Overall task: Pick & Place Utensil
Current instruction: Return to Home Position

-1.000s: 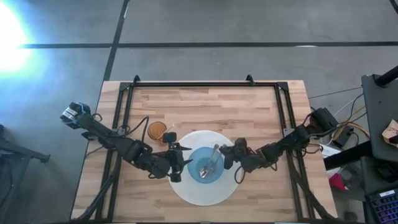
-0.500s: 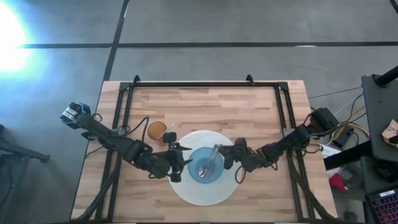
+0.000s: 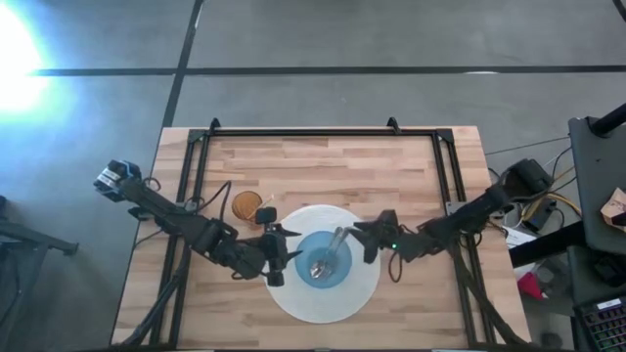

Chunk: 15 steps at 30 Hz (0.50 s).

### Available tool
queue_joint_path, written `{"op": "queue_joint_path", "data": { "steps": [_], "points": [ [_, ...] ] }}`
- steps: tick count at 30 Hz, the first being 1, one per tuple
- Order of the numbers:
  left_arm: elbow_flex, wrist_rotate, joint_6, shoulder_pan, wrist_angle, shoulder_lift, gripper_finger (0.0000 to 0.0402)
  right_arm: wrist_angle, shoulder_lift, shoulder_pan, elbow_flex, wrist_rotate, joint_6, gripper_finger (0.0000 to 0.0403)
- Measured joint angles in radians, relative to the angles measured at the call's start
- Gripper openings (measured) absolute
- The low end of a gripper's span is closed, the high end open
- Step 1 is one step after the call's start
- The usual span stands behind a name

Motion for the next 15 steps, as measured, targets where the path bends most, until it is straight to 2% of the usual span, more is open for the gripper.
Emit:
{"op": "queue_joint_path", "data": {
  "steps": [9, 15],
  "points": [
    [0.003, 0.009, 0.004, 0.000, 0.003, -0.029, 0.0190, -0.113, -0.179, 0.000, -0.024, 0.001, -0.094, 0.0144],
    [0.005, 0.012, 0.032, 0.001, 0.000, -0.068, 0.0191, -0.127, -0.291, 0.000, -0.026, -0.001, -0.258, 0.0138]
  ]
}}
